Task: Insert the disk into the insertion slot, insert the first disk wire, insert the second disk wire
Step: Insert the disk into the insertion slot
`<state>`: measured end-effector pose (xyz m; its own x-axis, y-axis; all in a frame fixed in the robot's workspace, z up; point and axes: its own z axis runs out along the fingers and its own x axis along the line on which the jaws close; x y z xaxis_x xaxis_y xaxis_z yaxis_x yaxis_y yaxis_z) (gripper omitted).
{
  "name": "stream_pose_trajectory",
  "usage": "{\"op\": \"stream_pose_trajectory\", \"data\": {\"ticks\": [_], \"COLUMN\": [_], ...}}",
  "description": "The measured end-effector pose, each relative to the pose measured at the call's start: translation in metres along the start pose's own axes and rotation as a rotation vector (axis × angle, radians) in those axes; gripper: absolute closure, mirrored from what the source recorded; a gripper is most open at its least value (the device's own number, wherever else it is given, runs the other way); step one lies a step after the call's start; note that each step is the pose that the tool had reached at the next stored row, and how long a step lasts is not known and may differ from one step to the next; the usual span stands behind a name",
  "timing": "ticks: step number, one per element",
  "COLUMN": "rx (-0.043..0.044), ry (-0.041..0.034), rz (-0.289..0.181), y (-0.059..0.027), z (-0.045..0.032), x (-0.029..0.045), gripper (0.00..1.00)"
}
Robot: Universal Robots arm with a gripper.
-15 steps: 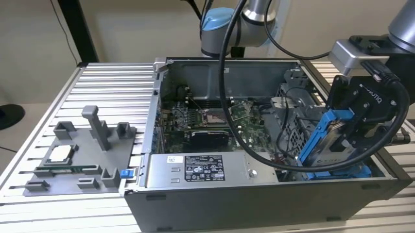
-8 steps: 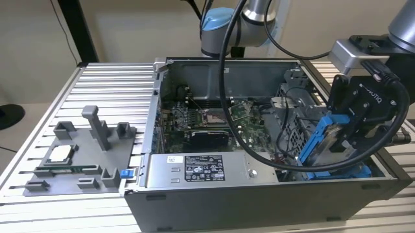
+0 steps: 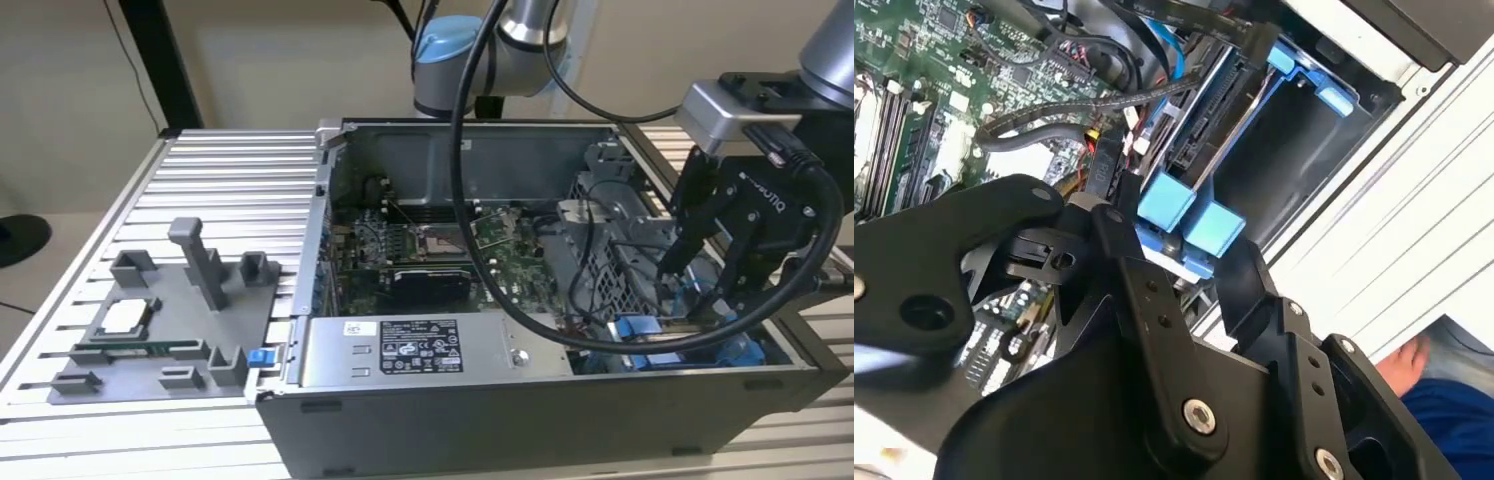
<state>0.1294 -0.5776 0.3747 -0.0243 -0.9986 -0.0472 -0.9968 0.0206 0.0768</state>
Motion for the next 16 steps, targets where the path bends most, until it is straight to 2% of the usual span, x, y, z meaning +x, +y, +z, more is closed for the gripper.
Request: {"op": "stream_pose_trajectory", "data": {"ticks": [3,7,9,11,12,13,15,16], "rx": [0.0000,0.0000,0.0017,0.0111,0.0237,0.0400,0.0662,0.0743], "ry": [0.0018,0.0017,0.0017,0.0013,0.0014,0.0012,0.0011,0.0009], "rz": [0.000,0.000,0.000,-0.001,-0.003,-0.006,-0.011,-0.012], "y": [0.0002,0.0016,0.0020,0.0021,0.0021,0.0022,0.0025,0.0026], "z": [-0.0029,-0.0205,-0.0266,-0.0271,-0.0272,-0.0269,-0.0262,-0.0256], "x": [-0.0002,-0.0011,-0.0014,-0.0022,-0.0025,-0.0030,-0.0062,-0.0093], "gripper": [0.00,0.00,0.00,0.00,0.00,1.00,1.00,1.00]}}
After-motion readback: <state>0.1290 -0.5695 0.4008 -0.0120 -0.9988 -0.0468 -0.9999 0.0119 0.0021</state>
